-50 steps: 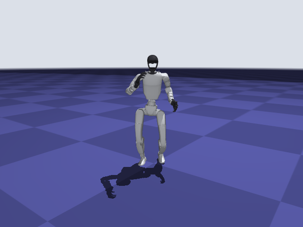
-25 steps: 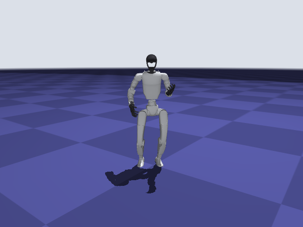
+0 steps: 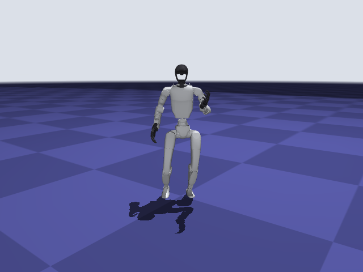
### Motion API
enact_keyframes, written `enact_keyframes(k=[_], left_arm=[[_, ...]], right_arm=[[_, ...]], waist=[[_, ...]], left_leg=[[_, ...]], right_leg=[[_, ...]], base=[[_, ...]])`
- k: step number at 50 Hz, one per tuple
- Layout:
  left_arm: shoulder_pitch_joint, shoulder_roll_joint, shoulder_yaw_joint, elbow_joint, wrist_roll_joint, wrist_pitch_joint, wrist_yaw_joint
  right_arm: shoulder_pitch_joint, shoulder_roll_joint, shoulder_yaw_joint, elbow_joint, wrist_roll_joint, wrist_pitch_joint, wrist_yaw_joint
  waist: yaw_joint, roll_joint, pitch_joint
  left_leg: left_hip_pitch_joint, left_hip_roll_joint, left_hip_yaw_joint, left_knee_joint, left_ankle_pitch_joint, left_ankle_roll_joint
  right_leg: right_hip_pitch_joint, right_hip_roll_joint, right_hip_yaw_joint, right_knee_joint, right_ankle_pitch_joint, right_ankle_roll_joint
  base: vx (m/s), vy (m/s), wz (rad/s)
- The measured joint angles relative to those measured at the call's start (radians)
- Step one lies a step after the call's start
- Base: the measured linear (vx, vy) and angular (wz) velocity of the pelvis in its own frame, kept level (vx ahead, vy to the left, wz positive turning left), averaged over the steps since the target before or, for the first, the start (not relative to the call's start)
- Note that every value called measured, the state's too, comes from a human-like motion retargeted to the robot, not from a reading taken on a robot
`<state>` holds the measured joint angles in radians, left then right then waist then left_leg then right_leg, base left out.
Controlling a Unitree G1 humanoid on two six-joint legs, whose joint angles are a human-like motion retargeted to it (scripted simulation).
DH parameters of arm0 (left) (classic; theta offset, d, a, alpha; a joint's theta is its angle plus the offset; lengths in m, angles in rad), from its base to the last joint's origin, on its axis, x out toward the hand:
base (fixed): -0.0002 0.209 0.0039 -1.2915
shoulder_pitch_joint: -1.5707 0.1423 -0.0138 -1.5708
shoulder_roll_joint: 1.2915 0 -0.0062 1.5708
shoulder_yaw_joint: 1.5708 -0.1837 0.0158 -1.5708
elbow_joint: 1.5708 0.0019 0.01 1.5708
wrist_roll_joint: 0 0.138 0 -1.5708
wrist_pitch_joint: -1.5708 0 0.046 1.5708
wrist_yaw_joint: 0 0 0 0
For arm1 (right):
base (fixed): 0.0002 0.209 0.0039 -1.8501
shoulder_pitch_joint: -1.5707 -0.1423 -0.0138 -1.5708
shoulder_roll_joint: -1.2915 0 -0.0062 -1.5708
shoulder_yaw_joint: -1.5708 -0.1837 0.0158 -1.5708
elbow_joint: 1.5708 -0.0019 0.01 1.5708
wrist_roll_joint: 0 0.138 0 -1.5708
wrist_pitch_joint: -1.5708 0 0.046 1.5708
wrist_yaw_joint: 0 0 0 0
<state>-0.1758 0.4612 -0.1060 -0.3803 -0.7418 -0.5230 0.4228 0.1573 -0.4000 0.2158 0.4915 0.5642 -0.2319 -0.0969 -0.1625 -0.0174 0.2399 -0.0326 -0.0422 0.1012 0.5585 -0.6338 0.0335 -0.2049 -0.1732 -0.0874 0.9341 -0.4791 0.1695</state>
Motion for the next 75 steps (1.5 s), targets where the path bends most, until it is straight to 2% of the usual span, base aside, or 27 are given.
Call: enact_keyframes(k=[3,6,8,13,17,23,27,32,38,43,45,47,53,55,57,60,63,66,70,73,75], left_arm=[[0.035,-0.041,0.018,0.012,0.078,-0.009,0.077],[0.142,-0.084,0.006,0.107,0.124,0.010,0.094],[0.223,-0.104,-0.011,0.198,0.144,0.033,0.078],[0.366,-0.146,-0.051,0.403,0.161,0.092,-0.028],[0.412,-0.168,-0.088,0.488,0.154,0.126,-0.108],[0.395,-0.167,-0.155,0.502,0.149,0.168,-0.201],[0.343,-0.151,-0.188,0.440,0.118,0.184,-0.264],[0.258,-0.129,-0.191,0.335,0.038,0.186,-0.300],[0.150,-0.135,-0.129,0.198,-0.015,0.156,-0.233],[0.085,-0.132,-0.063,0.079,0.020,0.129,-0.164],[0.087,-0.132,-0.045,0.043,0.029,0.128,-0.153],[0.111,-0.138,-0.037,0.021,0.038,0.126,-0.152],[0.188,-0.141,-0.045,0.016,0.097,0.117,-0.161],[0.195,-0.136,-0.051,0.022,0.115,0.120,-0.166],[0.189,-0.129,-0.058,0.027,0.121,0.124,-0.176],[0.175,-0.132,-0.064,0.030,0.101,0.134,-0.195],[0.160,-0.133,-0.047,-0.001,0.060,0.128,-0.206],[0.127,-0.129,-0.015,-0.043,0.043,0.113,-0.189],[0.047,-0.122,0.033,-0.044,0.089,0.097,-0.108],[0.015,-0.132,0.039,0.062,0.138,0.104,-0.065],[0.060,-0.136,0.022,0.157,0.159,0.112,-0.067]], right_arm=[[-0.101,0.034,0.020,0.120,-0.082,0.001,-0.063],[-0.224,0.014,0.043,0.069,-0.123,-0.033,-0.103],[-0.316,-0.027,0.063,-0.047,-0.142,-0.069,-0.116],[-0.561,-0.146,0.110,-0.485,-0.148,-0.152,-0.134],[-0.709,-0.182,0.118,-0.779,-0.117,-0.205,-0.168],[-0.738,-0.191,0.098,-0.961,-0.094,-0.241,-0.199],[-0.640,-0.195,0.085,-0.909,-0.079,-0.220,-0.172],[-0.418,-0.165,0.091,-0.679,-0.071,-0.142,-0.080],[-0.175,-0.105,0.116,-0.372,-0.168,-0.039,-0.001],[-0.063,-0.102,0.116,-0.280,-0.254,-0.004,0.037],[-0.036,-0.108,0.110,-0.287,-0.271,-0.001,0.051],[-0.016,-0.115,0.107,-0.314,-0.276,-0.002,0.063],[-0.012,-0.146,0.120,-0.413,-0.278,-0.023,0.081],[-0.023,-0.160,0.128,-0.436,-0.282,-0.026,0.086],[-0.033,-0.174,0.136,-0.443,-0.292,-0.023,0.093],[-0.049,-0.188,0.149,-0.431,-0.321,-0.013,0.100],[-0.056,-0.197,0.160,-0.384,-0.356,0.007,0.110],[-0.051,-0.201,0.168,-0.318,-0.405,0.028,0.113],[-0.094,-0.192,0.171,-0.174,-0.526,0.055,0.073],[-0.153,-0.162,0.173,-0.108,-0.562,0.045,0.039],[-0.159,-0.164,0.178,-0.155,-0.542,0.034,0.048]], waist=[[0.062,-0.030,0.005],[0.127,-0.050,0.015],[0.166,-0.051,0.022],[0.240,-0.007,0.035],[0.272,0.034,0.028],[0.273,0.083,0.013],[0.245,0.107,0.009],[0.191,0.127,0.007],[0.117,0.119,0.006],[0.066,0.083,0.018],[0.053,0.067,0.016],[0.047,0.058,0.009],[0.042,0.036,-0.013],[0.048,0.033,-0.018],[0.053,0.034,-0.021],[0.060,0.037,-0.026],[0.063,0.039,-0.029],[0.072,0.042,-0.030],[0.084,0.058,-0.003],[0.084,0.069,0.018],[0.071,0.066,0.007]], left_leg=[[-0.008,-0.019,-0.010,0.013,-0.003,0.005],[-0.016,-0.017,-0.005,0.049,-0.016,0.007],[-0.022,-0.004,0.003,0.081,-0.024,0.007],[-0.068,0.065,0.017,0.216,-0.040,-0.003],[-0.146,0.117,-0.002,0.338,0.009,-0.040],[-0.238,0.168,-0.024,0.477,0.082,-0.091],[-0.264,0.190,-0.012,0.514,0.060,-0.096],[-0.241,0.195,0.015,0.463,0.028,-0.094],[-0.175,0.158,0.036,0.355,-0.012,-0.067],[-0.141,0.121,0.047,0.317,-0.052,-0.035],[-0.126,0.102,0.047,0.285,-0.020,-0.034],[-0.108,0.082,0.025,0.237,0.058,-0.054],[-0.090,0.044,-0.055,0.128,0.458,-0.179],[-0.099,0.040,-0.079,0.129,0.513,-0.198],[-0.109,0.041,-0.095,0.141,0.525,-0.204],[-0.129,0.043,-0.116,0.180,0.517,-0.204],[-0.148,0.047,-0.136,0.232,0.451,-0.188],[-0.156,0.061,-0.138,0.318,0.305,-0.144],[-0.143,0.077,-0.133,0.402,0.063,-0.085],[-0.114,0.063,-0.136,0.343,0.105,-0.085],[-0.107,0.042,-0.137,0.286,0.226,-0.109]], right_leg=[[0.007,-0.017,-0.010,0.005,-0.026,-0.002],[0.039,-0.015,-0.021,-0.033,-0.053,-0.008],[0.067,-0.003,-0.026,-0.076,-0.072,-0.018],[0.114,0.062,-0.028,-0.173,-0.099,-0.063],[0.106,0.114,-0.027,-0.212,-0.087,-0.091],[0.085,0.166,-0.036,-0.224,-0.078,-0.108],[0.066,0.180,-0.043,-0.205,-0.092,-0.115],[0.070,0.173,-0.059,-0.200,-0.096,-0.118],[0.080,0.131,-0.076,-0.161,-0.104,-0.112],[0.064,0.097,-0.064,-0.087,-0.126,-0.108],[0.059,0.087,-0.052,-0.077,-0.092,-0.105],[0.060,0.091,-0.034,-0.094,-0.018,-0.092],[0.063,0.133,0.036,-0.171,0.241,-0.023],[0.065,0.145,0.051,-0.187,0.280,-0.017],[0.068,0.156,0.057,-0.195,0.294,-0.016],[0.069,0.170,0.062,-0.195,0.301,-0.019],[0.065,0.187,0.081,-0.177,0.296,-0.006],[0.072,0.196,0.083,-0.130,0.175,-0.028],[0.094,0.197,0.062,-0.068,-0.045,-0.072],[0.106,0.180,0.047,-0.092,0.002,-0.079],[0.081,0.172,0.062,-0.089,0.120,-0.044]], base=[[0.00,0.02,0.08],[0.01,-0.01,-0.06],[0.03,-0.06,-0.31],[0.01,-0.11,-0.42],[0.00,-0.14,-0.30],[-0.01,-0.10,-0.05],[0.00,-0.02,0.02],[-0.02,0.01,0.26],[0.00,0.07,0.32],[0.02,0.08,0.13],[0.03,0.06,0.00],[0.00,0.00,0.00],[0.00,0.00,0.00],[-0.06,0.00,0.11],[-0.06,0.00,0.17],[-0.06,0.00,0.23],[-0.04,0.00,0.34],[-0.02,0.00,0.26],[0.00,0.01,0.09],[0.00,0.00,0.00],[-0.01,0.02,0.13]])
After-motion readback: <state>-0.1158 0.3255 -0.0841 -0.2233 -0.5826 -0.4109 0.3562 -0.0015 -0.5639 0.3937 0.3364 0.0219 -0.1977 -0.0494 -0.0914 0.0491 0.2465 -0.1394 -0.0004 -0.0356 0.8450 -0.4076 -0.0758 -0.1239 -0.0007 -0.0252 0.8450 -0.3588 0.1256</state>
